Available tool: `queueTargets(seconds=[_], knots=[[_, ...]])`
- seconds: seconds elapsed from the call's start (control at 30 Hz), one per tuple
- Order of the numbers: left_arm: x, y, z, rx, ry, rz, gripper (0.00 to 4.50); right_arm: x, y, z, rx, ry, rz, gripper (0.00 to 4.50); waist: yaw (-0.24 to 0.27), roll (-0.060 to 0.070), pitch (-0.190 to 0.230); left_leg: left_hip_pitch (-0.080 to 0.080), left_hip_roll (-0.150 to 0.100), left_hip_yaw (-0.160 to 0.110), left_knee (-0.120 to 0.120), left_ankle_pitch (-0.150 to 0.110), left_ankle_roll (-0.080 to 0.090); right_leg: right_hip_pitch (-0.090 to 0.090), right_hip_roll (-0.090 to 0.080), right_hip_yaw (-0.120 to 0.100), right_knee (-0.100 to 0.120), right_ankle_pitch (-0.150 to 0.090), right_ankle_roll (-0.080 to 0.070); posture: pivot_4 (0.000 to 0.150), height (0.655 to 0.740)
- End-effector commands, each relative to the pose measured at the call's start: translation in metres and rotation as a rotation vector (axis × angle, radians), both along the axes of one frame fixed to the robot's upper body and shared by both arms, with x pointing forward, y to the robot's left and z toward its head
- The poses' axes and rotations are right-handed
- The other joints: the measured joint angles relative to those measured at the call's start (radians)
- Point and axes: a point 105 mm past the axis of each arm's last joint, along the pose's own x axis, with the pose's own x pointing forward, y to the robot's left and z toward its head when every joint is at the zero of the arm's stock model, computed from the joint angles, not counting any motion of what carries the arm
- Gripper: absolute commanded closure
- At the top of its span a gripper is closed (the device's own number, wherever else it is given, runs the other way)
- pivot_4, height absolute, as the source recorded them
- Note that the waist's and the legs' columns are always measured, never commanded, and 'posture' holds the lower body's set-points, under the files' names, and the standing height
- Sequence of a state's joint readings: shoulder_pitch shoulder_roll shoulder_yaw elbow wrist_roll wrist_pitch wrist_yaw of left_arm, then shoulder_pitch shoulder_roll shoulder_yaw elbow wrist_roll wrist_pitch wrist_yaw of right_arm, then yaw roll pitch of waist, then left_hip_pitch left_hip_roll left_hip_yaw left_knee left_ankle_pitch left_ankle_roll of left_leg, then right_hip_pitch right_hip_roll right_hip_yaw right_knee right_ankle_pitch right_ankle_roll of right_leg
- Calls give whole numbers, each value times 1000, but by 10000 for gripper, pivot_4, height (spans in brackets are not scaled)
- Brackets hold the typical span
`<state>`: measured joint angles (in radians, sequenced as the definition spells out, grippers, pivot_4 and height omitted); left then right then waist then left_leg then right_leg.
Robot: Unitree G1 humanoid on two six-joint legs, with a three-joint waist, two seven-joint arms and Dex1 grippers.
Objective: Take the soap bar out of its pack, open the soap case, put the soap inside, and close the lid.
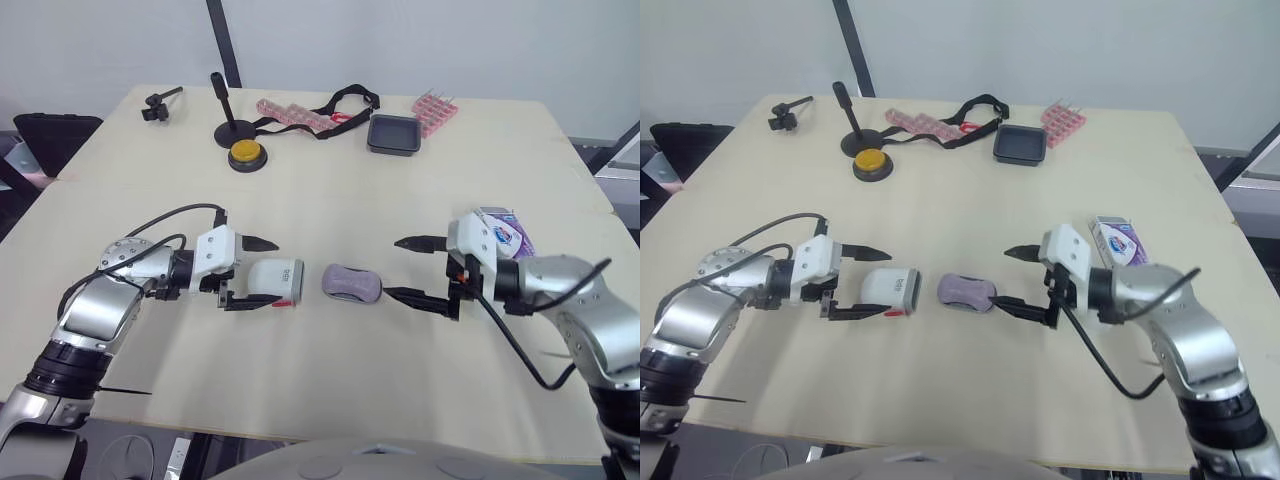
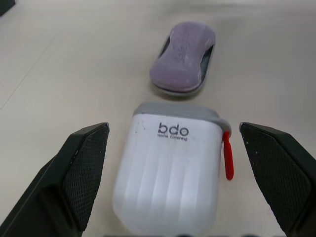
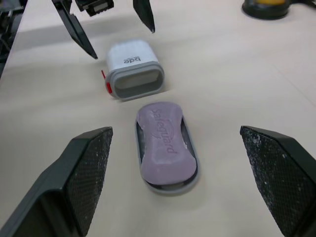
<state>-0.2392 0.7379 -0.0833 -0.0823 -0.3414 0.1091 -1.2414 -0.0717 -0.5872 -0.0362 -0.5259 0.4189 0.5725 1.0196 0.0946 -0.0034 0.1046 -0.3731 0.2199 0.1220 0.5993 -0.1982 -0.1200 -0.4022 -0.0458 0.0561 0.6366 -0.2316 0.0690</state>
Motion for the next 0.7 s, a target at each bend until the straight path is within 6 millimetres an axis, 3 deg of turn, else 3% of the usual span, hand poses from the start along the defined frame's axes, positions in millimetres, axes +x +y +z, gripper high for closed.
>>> queueTargets(seconds=[0.03, 0.27, 0.47, 0.7], knots=[[7, 6, 12, -47, -19, 23, 0, -7, 0, 6, 47, -56, 11, 416, -7, 0, 0, 0, 0, 0, 0, 0, 0, 0, 0, 0, 0, 0, 0, 1500, 7395], [13, 10, 17, -48, -11, -2, 0, -12, 0, 10, 89, -26, 51, 416, -13, 0, 0, 1, 0, 0, 0, 0, 1, 0, 0, 0, 0, 0, 0, 1500, 7395], [14, 24, 18, -57, 25, 1, 0, -15, 14, 40, 252, -65, 114, 416, -17, 0, 0, 0, 0, 0, 0, 0, 1, 0, 0, 0, -1, 0, 0, 1500, 7395], [11, 30, 10, -4, 60, -27, 0, -10, 26, 18, 143, -97, 127, 416, -9, 0, 0, 1, -1, -1, 0, 0, 1, 0, -1, -2, -2, 0, 0, 1500, 7395]])
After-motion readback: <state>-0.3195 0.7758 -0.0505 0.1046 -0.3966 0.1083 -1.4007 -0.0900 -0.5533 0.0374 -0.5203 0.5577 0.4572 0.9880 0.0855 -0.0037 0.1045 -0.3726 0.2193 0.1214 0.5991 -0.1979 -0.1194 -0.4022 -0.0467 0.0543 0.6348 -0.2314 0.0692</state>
